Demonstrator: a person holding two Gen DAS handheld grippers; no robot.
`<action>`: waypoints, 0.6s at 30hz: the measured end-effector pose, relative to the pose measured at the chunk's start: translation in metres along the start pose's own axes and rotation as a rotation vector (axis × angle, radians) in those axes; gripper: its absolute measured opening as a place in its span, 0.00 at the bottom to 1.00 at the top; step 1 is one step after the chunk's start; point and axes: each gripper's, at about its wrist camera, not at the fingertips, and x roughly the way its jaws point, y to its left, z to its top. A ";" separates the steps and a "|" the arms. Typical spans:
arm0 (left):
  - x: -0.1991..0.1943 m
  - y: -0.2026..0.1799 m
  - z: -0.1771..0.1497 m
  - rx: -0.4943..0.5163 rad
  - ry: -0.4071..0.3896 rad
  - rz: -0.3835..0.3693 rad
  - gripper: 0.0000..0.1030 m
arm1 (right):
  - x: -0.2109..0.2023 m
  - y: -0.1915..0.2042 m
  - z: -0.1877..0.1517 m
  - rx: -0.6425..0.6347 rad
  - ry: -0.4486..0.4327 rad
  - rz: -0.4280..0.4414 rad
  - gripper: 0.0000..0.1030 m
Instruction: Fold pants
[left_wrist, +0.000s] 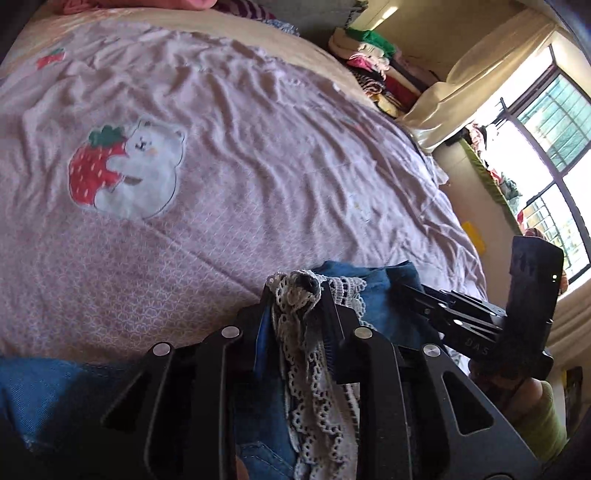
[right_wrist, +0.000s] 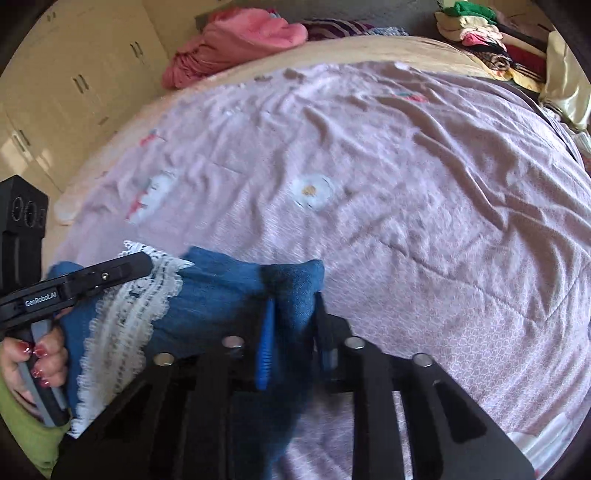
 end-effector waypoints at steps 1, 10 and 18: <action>0.001 0.002 -0.001 -0.004 0.000 0.001 0.19 | -0.001 -0.003 0.000 0.021 0.000 0.016 0.26; -0.056 -0.008 0.000 0.001 -0.071 0.005 0.49 | -0.073 0.003 -0.021 0.047 -0.132 0.061 0.64; -0.104 -0.033 -0.033 0.070 -0.111 0.043 0.85 | -0.102 0.014 -0.059 0.045 -0.139 0.073 0.71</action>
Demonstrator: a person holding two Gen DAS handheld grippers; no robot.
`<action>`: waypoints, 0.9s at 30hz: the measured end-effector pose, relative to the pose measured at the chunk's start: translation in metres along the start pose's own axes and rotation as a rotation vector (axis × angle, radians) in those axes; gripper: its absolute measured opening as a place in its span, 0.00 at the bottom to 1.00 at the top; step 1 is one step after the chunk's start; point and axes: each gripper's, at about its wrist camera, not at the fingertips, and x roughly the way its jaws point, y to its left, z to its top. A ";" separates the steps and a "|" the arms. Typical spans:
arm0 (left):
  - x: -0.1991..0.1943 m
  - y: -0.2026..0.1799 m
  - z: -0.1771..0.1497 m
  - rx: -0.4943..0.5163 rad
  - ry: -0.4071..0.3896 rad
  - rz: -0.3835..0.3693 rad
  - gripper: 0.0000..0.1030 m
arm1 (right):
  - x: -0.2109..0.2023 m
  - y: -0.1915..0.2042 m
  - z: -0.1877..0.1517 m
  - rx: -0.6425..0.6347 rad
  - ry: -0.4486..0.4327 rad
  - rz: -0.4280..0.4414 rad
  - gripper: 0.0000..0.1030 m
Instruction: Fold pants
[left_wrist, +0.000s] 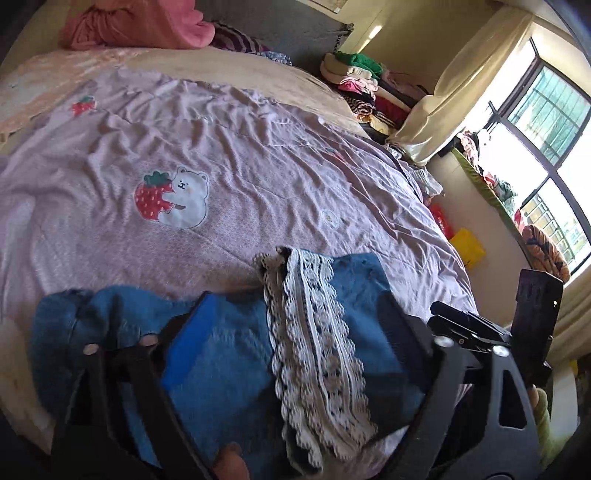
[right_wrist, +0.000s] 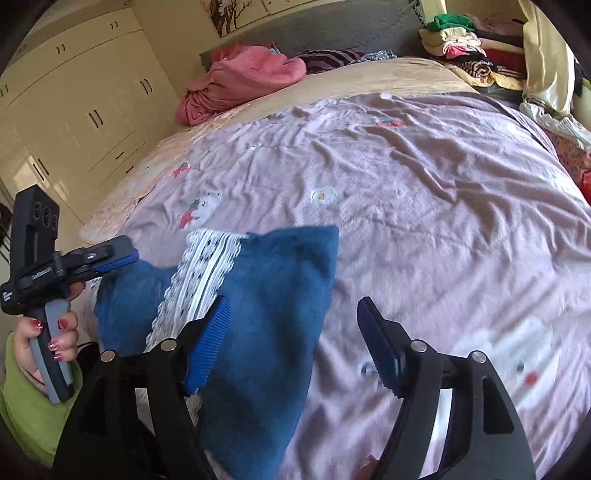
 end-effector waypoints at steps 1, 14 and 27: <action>-0.004 -0.003 -0.004 0.008 0.006 0.002 0.86 | -0.003 0.001 -0.004 0.001 -0.001 -0.003 0.73; -0.027 -0.016 -0.053 -0.006 0.074 0.007 0.90 | -0.034 0.009 -0.040 -0.006 0.002 -0.029 0.78; 0.009 -0.026 -0.102 -0.049 0.211 0.017 0.69 | -0.027 0.016 -0.075 -0.017 0.085 0.011 0.78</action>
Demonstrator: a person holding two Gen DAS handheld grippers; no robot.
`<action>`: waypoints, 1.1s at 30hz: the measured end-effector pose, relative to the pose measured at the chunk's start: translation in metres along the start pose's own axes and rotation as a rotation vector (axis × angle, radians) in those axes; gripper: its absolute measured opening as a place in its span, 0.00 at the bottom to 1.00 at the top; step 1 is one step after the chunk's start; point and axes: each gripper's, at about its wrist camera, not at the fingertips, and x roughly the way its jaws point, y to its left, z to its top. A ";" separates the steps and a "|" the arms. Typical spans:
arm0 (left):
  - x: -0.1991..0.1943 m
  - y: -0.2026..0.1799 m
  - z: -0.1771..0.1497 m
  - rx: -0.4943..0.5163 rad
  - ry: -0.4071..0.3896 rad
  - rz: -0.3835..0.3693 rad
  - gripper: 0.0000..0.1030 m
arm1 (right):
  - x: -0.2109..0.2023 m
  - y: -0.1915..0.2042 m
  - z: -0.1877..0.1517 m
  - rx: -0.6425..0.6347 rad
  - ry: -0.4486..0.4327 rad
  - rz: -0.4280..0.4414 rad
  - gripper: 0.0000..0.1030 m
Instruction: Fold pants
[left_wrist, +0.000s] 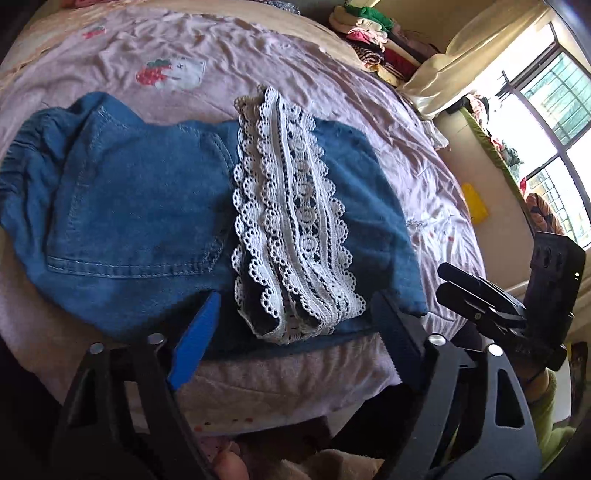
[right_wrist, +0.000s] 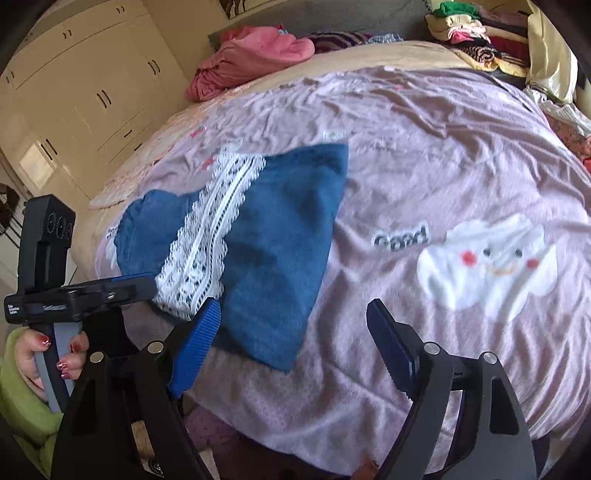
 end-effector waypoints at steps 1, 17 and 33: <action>0.003 -0.001 -0.001 0.001 0.011 -0.003 0.65 | 0.001 0.000 -0.002 0.003 0.003 0.007 0.78; -0.005 0.007 -0.011 -0.009 0.000 0.024 0.14 | 0.023 0.023 0.000 -0.048 0.037 0.066 0.24; -0.005 0.006 -0.022 0.031 0.008 0.075 0.39 | 0.001 0.035 -0.003 -0.120 -0.040 -0.023 0.43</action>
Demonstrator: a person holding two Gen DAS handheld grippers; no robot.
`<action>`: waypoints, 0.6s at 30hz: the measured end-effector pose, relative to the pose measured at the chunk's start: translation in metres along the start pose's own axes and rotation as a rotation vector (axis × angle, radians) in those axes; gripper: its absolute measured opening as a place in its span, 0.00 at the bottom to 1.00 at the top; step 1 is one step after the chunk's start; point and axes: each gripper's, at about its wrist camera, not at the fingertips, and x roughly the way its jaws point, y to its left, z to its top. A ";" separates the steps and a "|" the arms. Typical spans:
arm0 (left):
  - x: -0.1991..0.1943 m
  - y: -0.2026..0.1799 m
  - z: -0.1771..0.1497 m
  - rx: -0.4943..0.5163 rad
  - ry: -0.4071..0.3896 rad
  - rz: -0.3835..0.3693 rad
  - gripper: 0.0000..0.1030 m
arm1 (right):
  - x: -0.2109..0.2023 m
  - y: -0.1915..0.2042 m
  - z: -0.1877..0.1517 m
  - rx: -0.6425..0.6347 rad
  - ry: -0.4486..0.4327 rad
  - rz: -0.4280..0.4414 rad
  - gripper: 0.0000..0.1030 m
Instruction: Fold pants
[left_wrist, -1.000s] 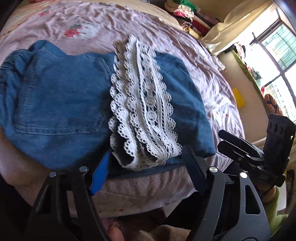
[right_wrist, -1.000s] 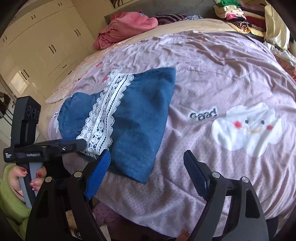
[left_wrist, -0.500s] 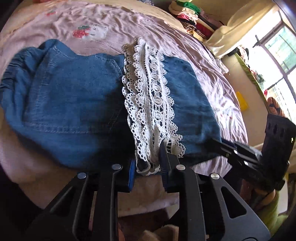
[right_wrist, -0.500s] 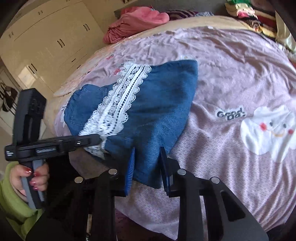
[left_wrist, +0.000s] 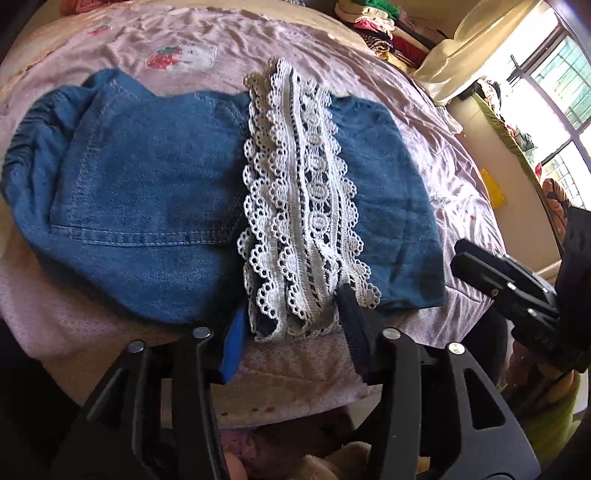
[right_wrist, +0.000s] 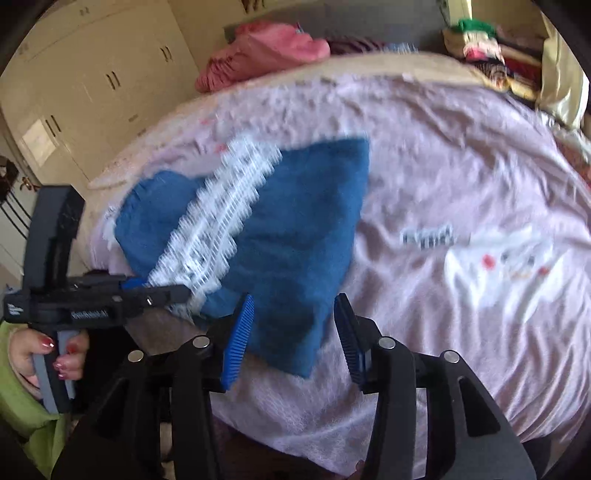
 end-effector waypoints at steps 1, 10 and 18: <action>-0.003 -0.001 0.000 0.002 -0.008 0.012 0.42 | 0.001 0.004 0.003 -0.016 -0.003 0.001 0.43; 0.003 0.005 0.000 0.001 -0.016 0.062 0.44 | 0.055 0.019 -0.003 -0.074 0.137 0.010 0.43; -0.020 0.010 0.001 0.014 -0.050 0.069 0.53 | 0.057 0.017 -0.002 -0.047 0.151 0.026 0.45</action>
